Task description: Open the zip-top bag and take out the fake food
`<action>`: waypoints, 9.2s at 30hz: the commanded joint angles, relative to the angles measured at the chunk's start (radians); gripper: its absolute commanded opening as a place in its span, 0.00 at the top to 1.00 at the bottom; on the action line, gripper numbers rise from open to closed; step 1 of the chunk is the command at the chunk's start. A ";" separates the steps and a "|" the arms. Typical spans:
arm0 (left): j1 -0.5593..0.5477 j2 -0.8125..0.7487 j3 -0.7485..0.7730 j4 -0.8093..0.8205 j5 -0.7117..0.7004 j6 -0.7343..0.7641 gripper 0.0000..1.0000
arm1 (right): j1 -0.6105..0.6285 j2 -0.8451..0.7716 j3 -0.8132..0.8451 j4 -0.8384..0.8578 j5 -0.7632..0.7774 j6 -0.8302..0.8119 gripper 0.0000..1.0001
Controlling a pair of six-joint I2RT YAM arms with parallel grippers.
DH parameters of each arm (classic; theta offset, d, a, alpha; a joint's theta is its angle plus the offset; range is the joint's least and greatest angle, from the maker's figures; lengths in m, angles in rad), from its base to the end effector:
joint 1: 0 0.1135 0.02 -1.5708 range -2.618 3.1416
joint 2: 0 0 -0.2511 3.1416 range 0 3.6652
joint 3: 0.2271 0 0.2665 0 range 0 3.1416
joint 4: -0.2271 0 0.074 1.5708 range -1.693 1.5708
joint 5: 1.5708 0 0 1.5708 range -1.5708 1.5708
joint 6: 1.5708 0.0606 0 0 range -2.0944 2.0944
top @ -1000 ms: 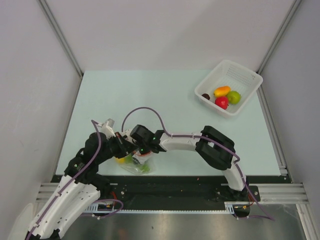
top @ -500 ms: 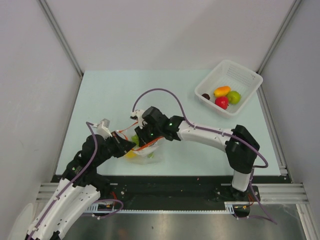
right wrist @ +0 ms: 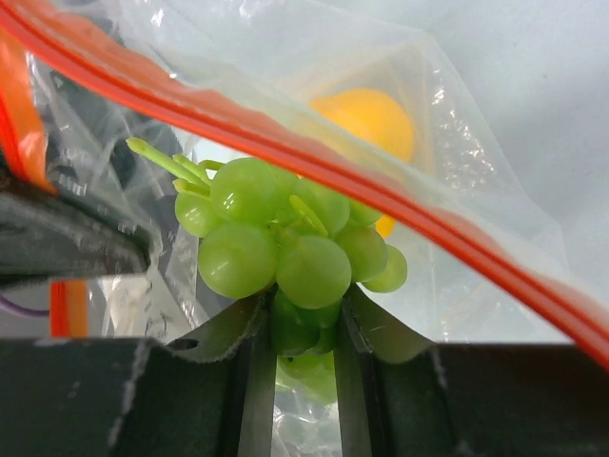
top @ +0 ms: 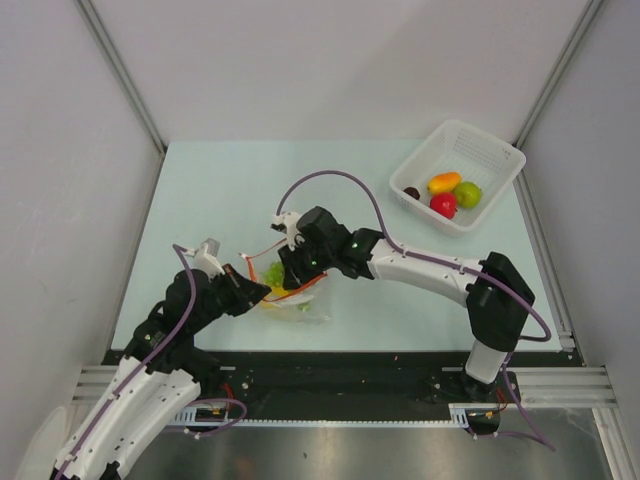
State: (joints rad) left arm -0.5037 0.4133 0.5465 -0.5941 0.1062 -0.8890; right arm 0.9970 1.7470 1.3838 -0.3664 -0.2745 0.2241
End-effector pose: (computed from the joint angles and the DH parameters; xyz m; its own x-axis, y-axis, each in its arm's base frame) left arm 0.1367 -0.0827 0.2486 -0.6827 -0.5053 -0.5278 0.0524 0.6866 -0.7251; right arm 0.2178 0.3673 0.2363 -0.5568 -0.4674 -0.6866 -0.8147 0.4684 0.3418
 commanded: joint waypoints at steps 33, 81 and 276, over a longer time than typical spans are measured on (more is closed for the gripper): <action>0.004 -0.002 -0.002 0.014 -0.019 0.016 1.00 | 0.014 -0.139 0.060 0.469 -0.041 0.119 0.72; 0.005 -0.007 0.059 -0.007 -0.046 0.061 1.00 | -0.989 0.286 0.334 0.093 0.080 0.557 0.09; -0.010 0.001 0.010 0.148 0.161 0.039 0.71 | 0.057 -0.031 -0.315 0.538 0.123 0.276 0.31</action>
State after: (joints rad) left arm -0.4866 0.4149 0.5083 -0.4500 0.1596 -0.8558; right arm 1.0794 1.7405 1.0435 0.1810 -0.1822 0.4961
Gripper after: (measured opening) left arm 0.103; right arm 0.689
